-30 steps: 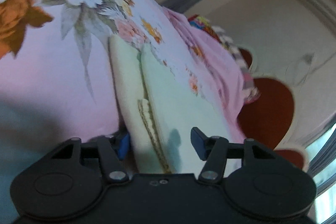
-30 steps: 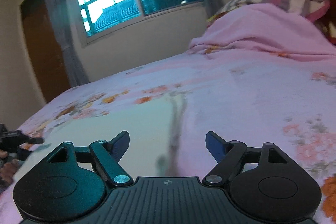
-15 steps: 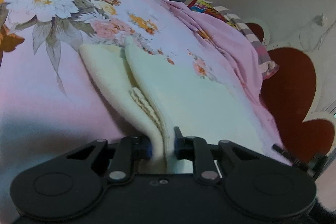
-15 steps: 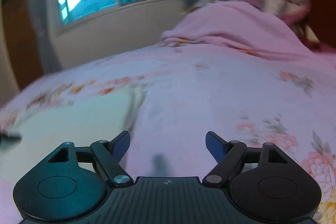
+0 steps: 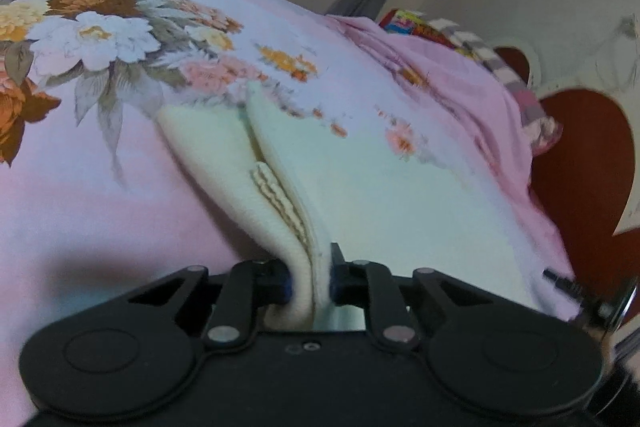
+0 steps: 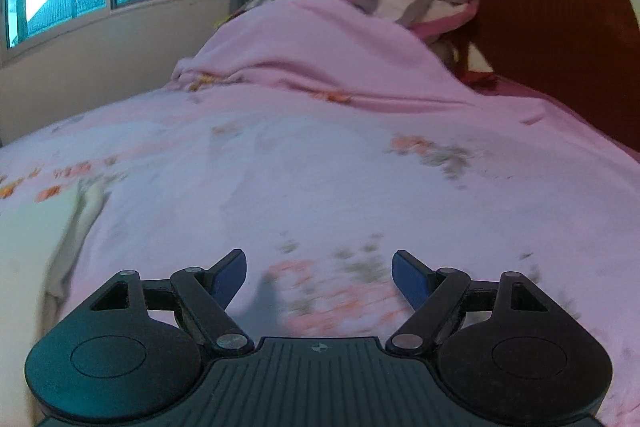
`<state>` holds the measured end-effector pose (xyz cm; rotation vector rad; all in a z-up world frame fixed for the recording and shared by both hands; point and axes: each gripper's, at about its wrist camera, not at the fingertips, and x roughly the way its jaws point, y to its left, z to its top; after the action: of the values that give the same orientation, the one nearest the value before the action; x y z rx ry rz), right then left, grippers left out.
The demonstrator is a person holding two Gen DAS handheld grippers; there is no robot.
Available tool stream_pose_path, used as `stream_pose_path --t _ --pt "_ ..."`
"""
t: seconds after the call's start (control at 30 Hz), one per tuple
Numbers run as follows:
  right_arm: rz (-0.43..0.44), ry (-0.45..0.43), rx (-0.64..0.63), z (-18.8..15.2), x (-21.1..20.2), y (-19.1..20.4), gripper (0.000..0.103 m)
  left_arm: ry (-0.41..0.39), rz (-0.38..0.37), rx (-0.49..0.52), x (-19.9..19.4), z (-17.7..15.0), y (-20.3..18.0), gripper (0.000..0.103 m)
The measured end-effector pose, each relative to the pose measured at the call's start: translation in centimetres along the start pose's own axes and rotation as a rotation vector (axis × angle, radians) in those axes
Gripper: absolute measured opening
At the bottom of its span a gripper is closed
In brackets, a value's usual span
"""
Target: Fold small clothes
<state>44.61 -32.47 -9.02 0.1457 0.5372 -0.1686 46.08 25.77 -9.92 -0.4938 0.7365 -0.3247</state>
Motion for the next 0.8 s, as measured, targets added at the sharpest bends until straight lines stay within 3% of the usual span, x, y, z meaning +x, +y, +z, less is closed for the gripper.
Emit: stream_pose_path --t 0.17,0.3,0.47,0.53,0.6,0.7,0.77,0.8 --pt "-0.034 -0.033 0.005 0.4 -1.2 -4.4 0.080 0.019 0.042 0.041 0.1 3.0 -6.6 0.013" --pt "-0.067 -0.040 0.056 0.8 -1.6 -8.7 0.080 0.035 0.094 0.101 2.8 4.3 -13.3 0.013" --pt "-0.031 -0.045 0.114 -0.3 -2.6 -13.2 0.080 0.123 0.203 0.242 10.4 2.6 -21.8 0.015" --pt "-0.017 -0.043 0.144 -1.2 -2.8 -14.5 0.080 0.174 0.231 0.284 14.1 1.4 -24.4 0.025" --pt "0.015 -0.040 0.218 -2.2 -2.8 -15.9 0.080 0.192 0.171 0.279 16.7 -0.1 -26.7 0.037" --pt "0.057 -0.037 0.325 -2.7 -2.5 -17.8 0.080 0.232 -0.039 0.267 18.8 -1.8 -30.1 0.043" --pt "0.071 -0.036 0.347 -2.7 -2.5 -18.2 0.080 0.206 -0.084 0.295 18.8 -2.4 -31.7 0.045" --pt "0.072 -0.037 0.348 -2.7 -2.7 -18.3 0.080 0.181 -0.070 0.307 18.2 -2.5 -32.1 0.045"
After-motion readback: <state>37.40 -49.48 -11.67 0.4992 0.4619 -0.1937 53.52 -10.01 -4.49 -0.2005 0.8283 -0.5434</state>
